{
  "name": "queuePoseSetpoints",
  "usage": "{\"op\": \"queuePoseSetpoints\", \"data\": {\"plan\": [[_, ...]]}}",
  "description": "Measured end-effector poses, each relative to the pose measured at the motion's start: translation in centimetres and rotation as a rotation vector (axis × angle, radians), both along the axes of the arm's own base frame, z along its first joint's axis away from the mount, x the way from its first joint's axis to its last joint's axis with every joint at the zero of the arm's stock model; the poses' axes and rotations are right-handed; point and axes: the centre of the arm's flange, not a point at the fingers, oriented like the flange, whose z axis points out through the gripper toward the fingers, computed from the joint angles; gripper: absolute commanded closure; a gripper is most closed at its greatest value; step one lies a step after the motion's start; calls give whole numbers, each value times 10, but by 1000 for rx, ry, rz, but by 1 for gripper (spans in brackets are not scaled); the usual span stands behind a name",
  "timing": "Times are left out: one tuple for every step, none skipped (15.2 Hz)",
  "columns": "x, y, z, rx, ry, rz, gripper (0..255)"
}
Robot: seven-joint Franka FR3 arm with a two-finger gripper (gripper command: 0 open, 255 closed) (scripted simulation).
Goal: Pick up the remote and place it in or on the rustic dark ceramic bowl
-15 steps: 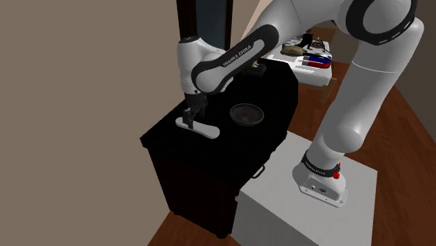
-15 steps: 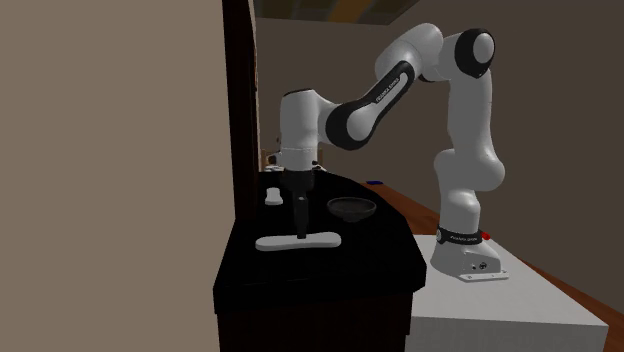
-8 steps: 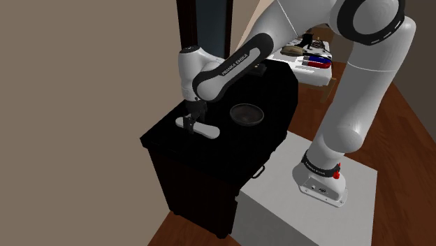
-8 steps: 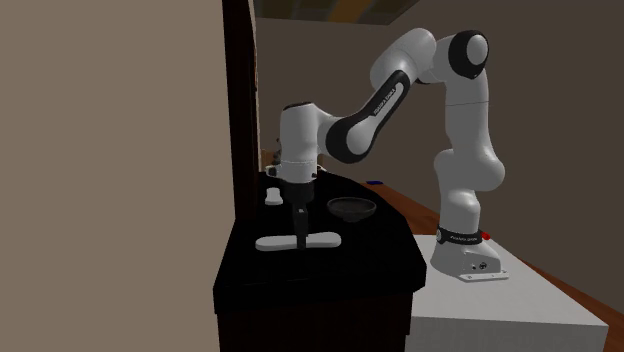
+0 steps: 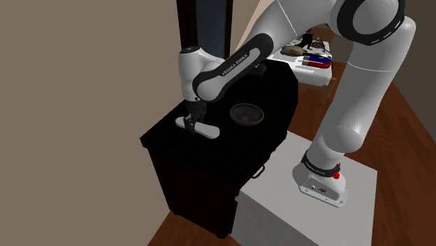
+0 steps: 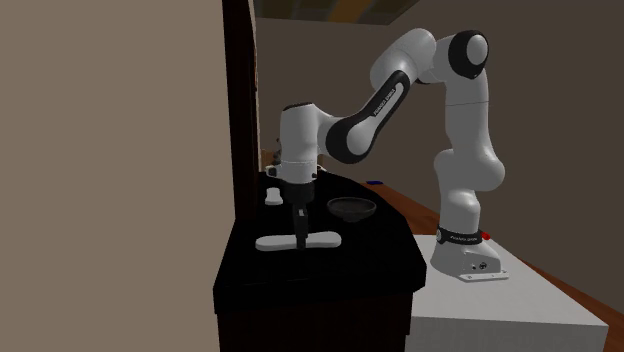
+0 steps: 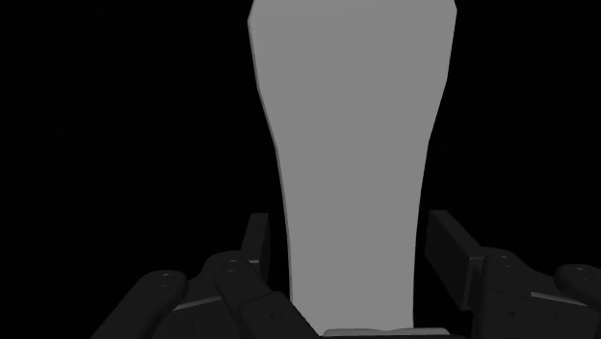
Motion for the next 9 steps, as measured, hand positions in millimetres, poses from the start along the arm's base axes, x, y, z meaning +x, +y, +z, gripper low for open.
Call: {"op": "queuePoseSetpoints", "data": {"plan": [[0, 0, 0, 0, 0, 0, 255], [0, 0, 0, 0, 0, 0, 255], [0, 0, 0, 0, 0, 0, 255], [0, 0, 0, 0, 0, 0, 255], [0, 0, 0, 0, 0, 0, 255], [0, 0, 0, 0, 0, 0, 255], [0, 0, 0, 0, 0, 0, 255], [0, 0, 0, 0, 0, 0, 255], [0, 0, 2, 0, 0, 0, 255]]}}
